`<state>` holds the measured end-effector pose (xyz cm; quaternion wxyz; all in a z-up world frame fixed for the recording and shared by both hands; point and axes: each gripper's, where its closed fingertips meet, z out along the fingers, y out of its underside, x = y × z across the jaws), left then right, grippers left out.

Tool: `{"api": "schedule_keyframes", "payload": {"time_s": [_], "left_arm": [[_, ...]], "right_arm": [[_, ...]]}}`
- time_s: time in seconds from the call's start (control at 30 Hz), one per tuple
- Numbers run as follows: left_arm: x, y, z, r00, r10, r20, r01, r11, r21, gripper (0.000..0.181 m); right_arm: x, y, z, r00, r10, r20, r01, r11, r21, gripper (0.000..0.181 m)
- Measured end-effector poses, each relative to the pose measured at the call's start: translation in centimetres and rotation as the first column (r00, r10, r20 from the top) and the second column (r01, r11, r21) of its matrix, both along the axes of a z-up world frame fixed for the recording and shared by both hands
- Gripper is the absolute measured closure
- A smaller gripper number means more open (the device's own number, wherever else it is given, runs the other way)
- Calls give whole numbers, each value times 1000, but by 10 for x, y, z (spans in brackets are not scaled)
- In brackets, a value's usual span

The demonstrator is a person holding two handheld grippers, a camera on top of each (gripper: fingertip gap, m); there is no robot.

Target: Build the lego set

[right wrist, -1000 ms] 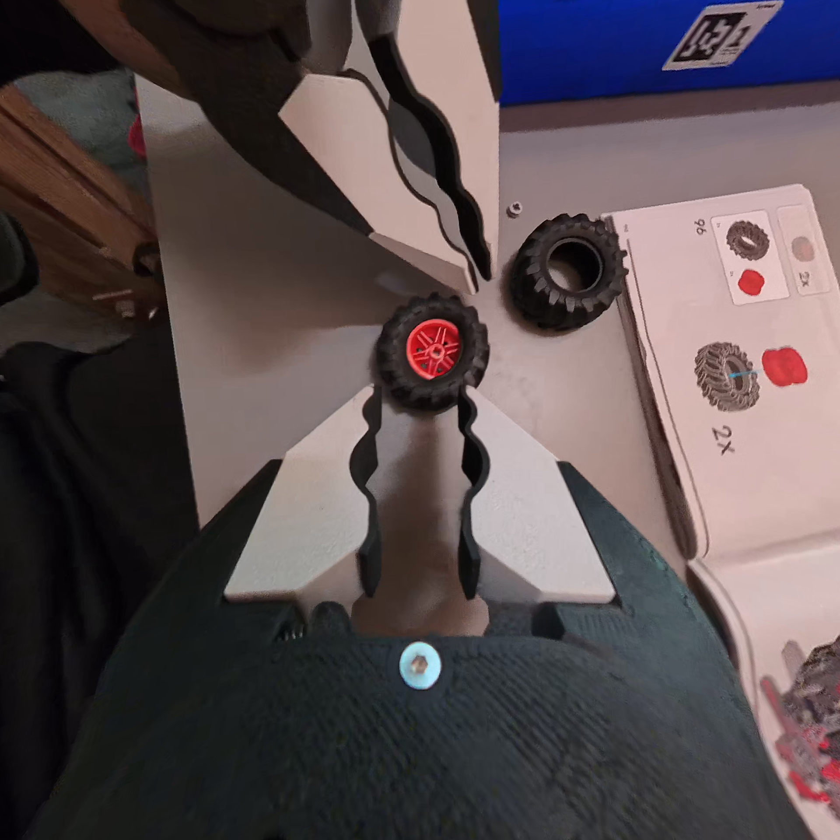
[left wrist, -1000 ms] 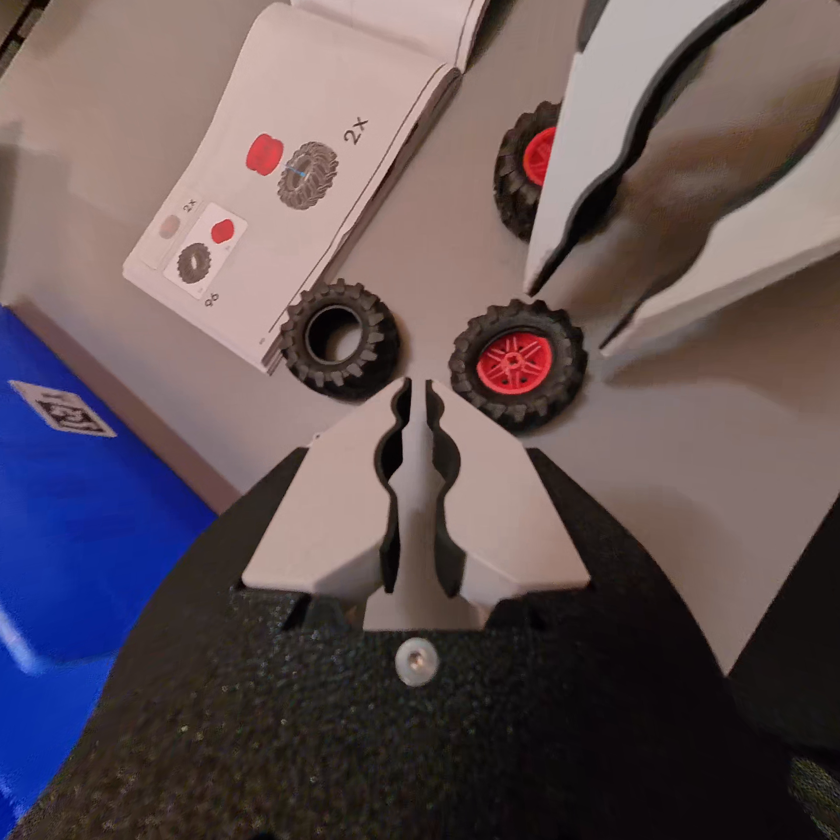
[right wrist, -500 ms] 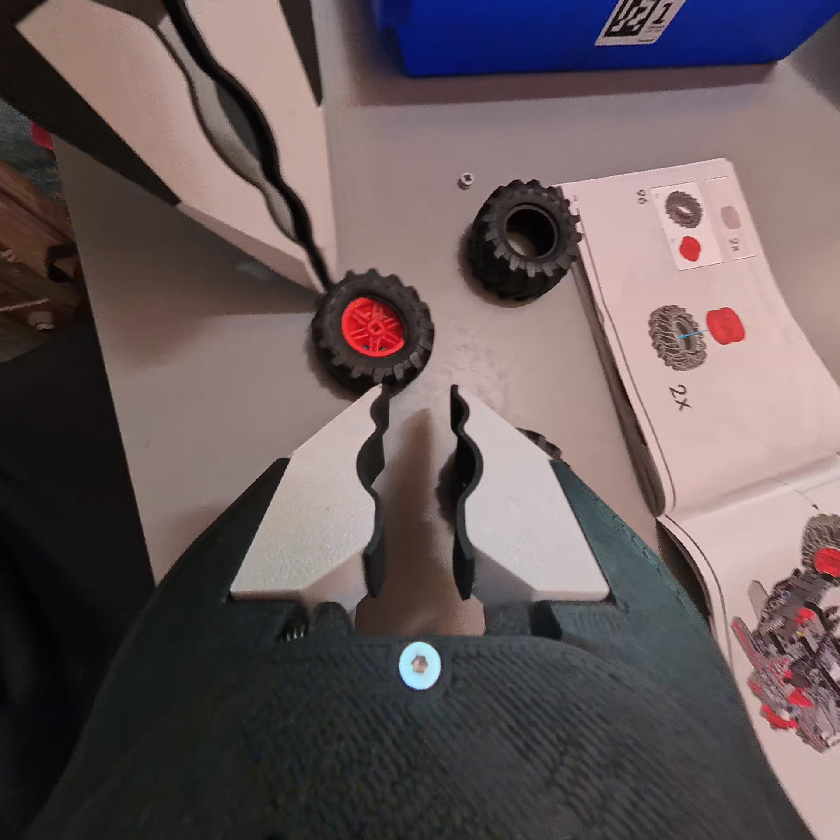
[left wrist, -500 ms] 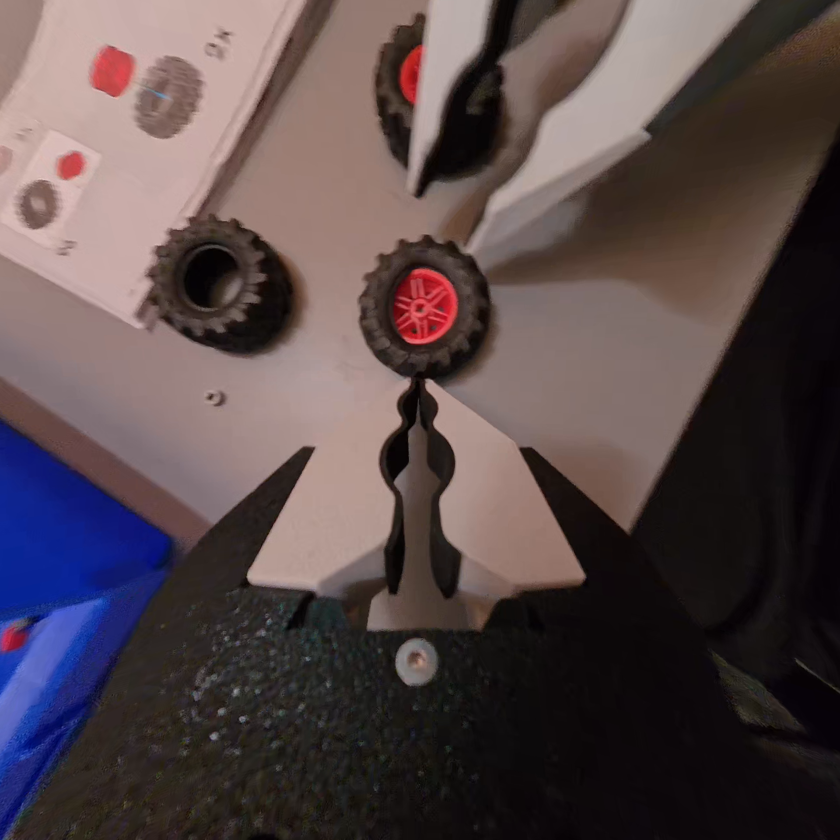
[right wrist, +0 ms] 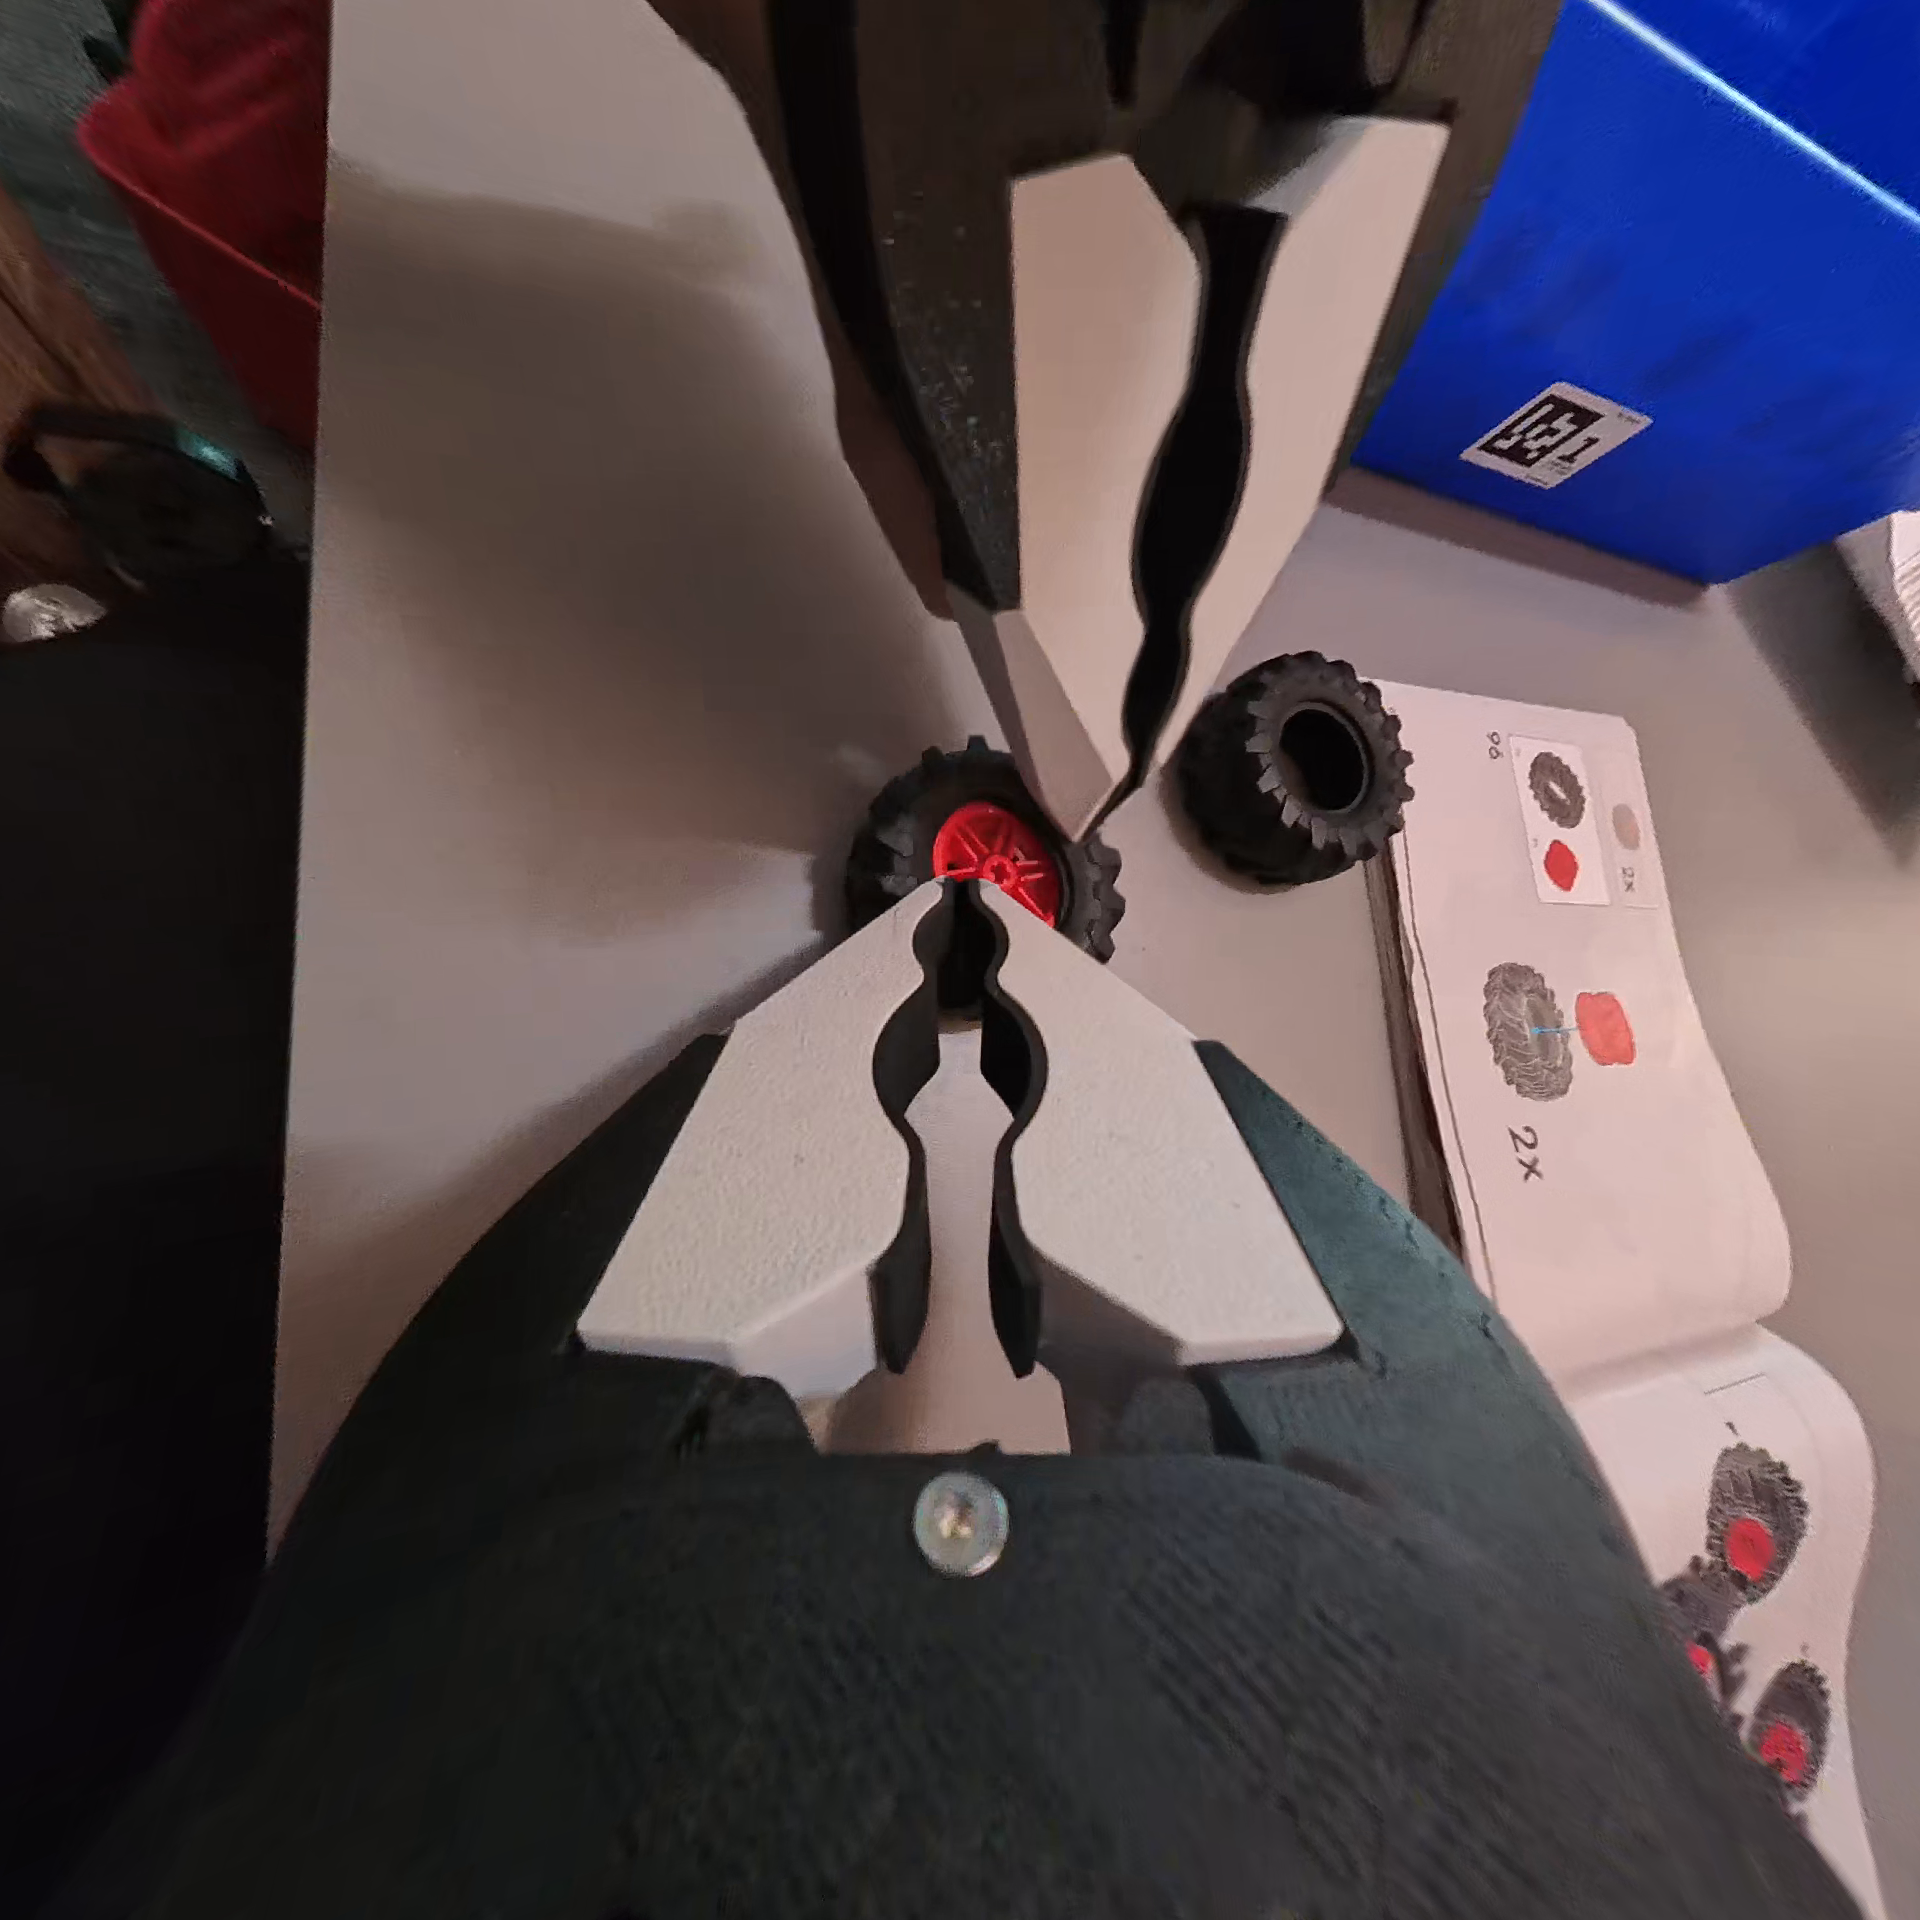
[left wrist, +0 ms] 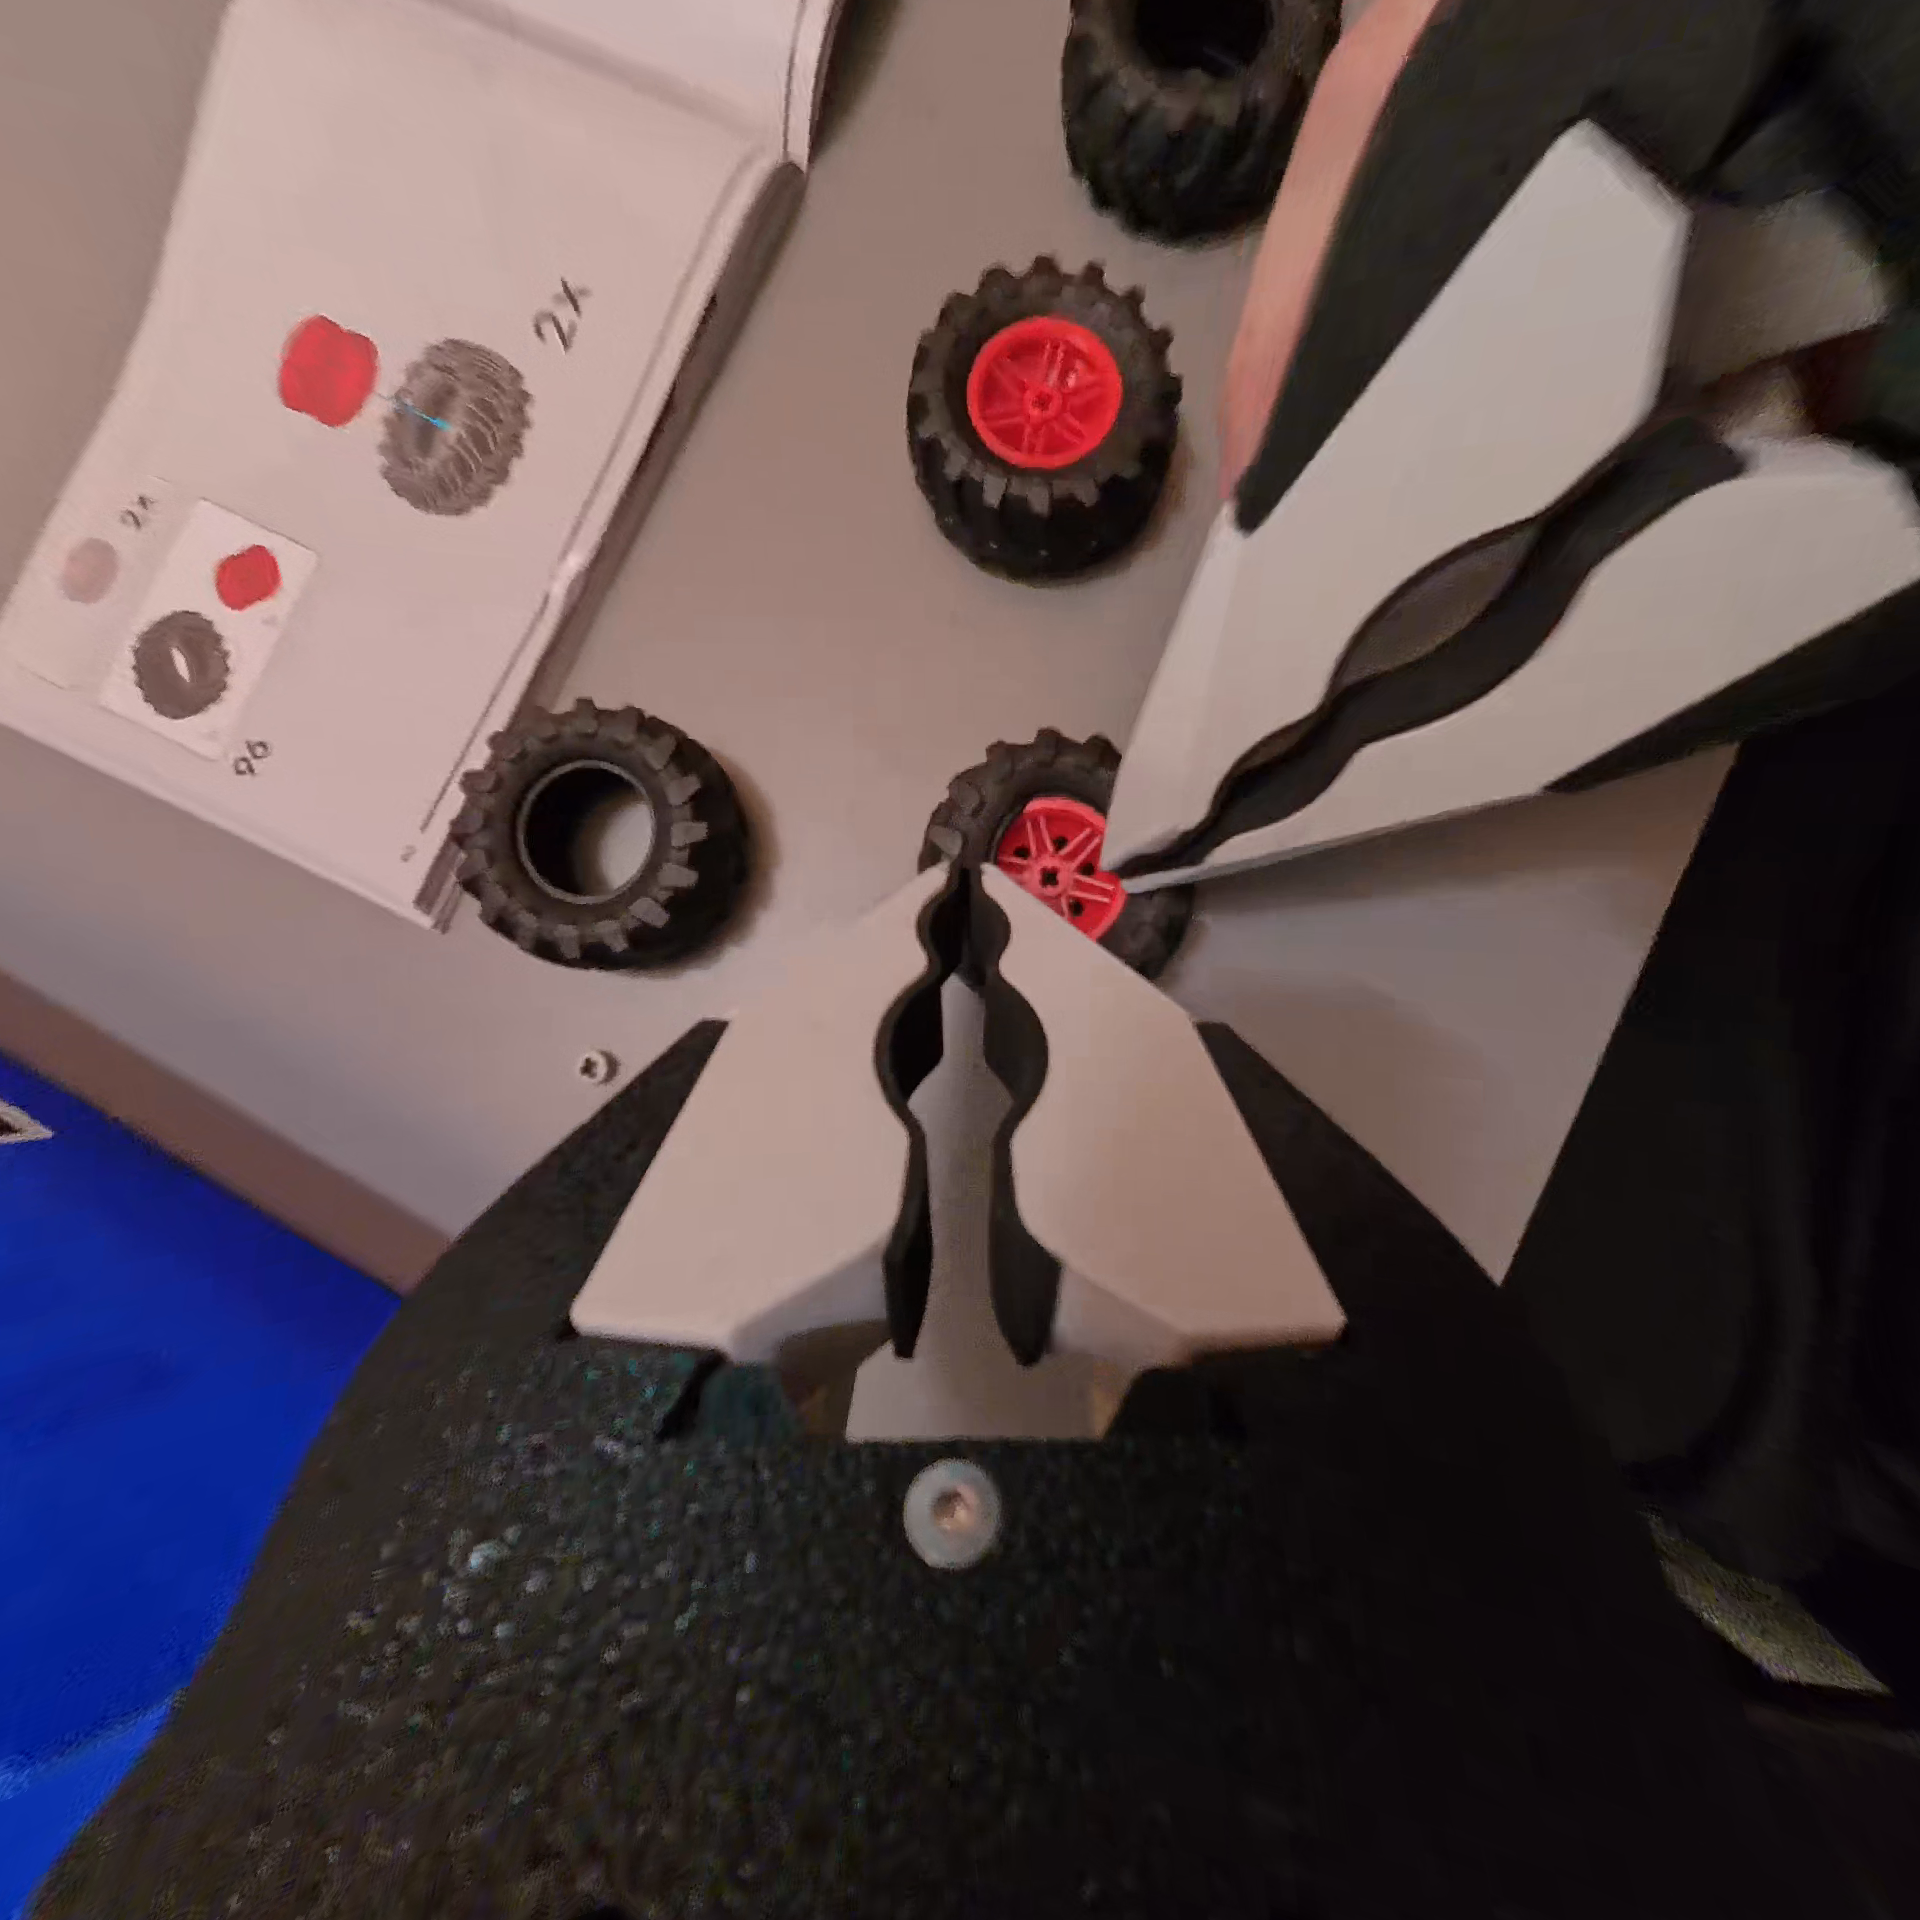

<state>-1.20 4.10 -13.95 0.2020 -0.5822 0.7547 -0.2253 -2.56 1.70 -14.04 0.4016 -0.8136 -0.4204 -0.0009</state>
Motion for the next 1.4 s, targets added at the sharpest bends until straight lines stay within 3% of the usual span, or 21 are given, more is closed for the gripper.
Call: {"api": "schedule_keyframes", "payload": {"time_s": [0.03,0.2,0.3,0.43,0.5,0.6,0.8,0.93,1.17,1.3,1.4], "left_arm": [[1,0,0,1000,1,-6,-1,1000,6,181],[1,3,-3,991,91,-98,-95,995,-37,181],[4,5,-6,979,113,-167,-118,993,-21,181],[5,9,-9,959,120,-256,-111,993,48,181],[12,23,-26,948,154,-279,-111,980,165,181],[12,24,-26,933,82,-349,-14,981,193,181],[18,1,21,991,-31,-127,33,999,14,181],[3,-2,7,975,-102,-199,112,993,36,181],[1,-1,-4,965,-147,-216,193,957,215,181],[1,-1,-6,965,-90,-248,138,974,182,181],[1,0,-6,955,-88,-282,160,957,244,181]], "right_arm": [[0,0,0,1000,3,8,-3,1000,9,181],[-1,-1,0,998,9,64,-17,993,119,181],[-1,-1,0,981,17,195,-52,983,176,181],[-2,-2,0,960,5,279,-69,973,221,181],[-2,-2,0,946,-10,324,-75,966,247,181],[-3,-4,0,954,-48,296,-32,965,261,181],[-2,0,2,970,-60,234,-8,960,280,181],[-2,0,2,969,-70,235,2,961,276,181],[-2,2,2,962,-98,253,15,951,310,181],[-3,1,1,966,-77,249,1,957,292,181],[-3,0,1,962,-57,267,-23,957,288,181]]}}
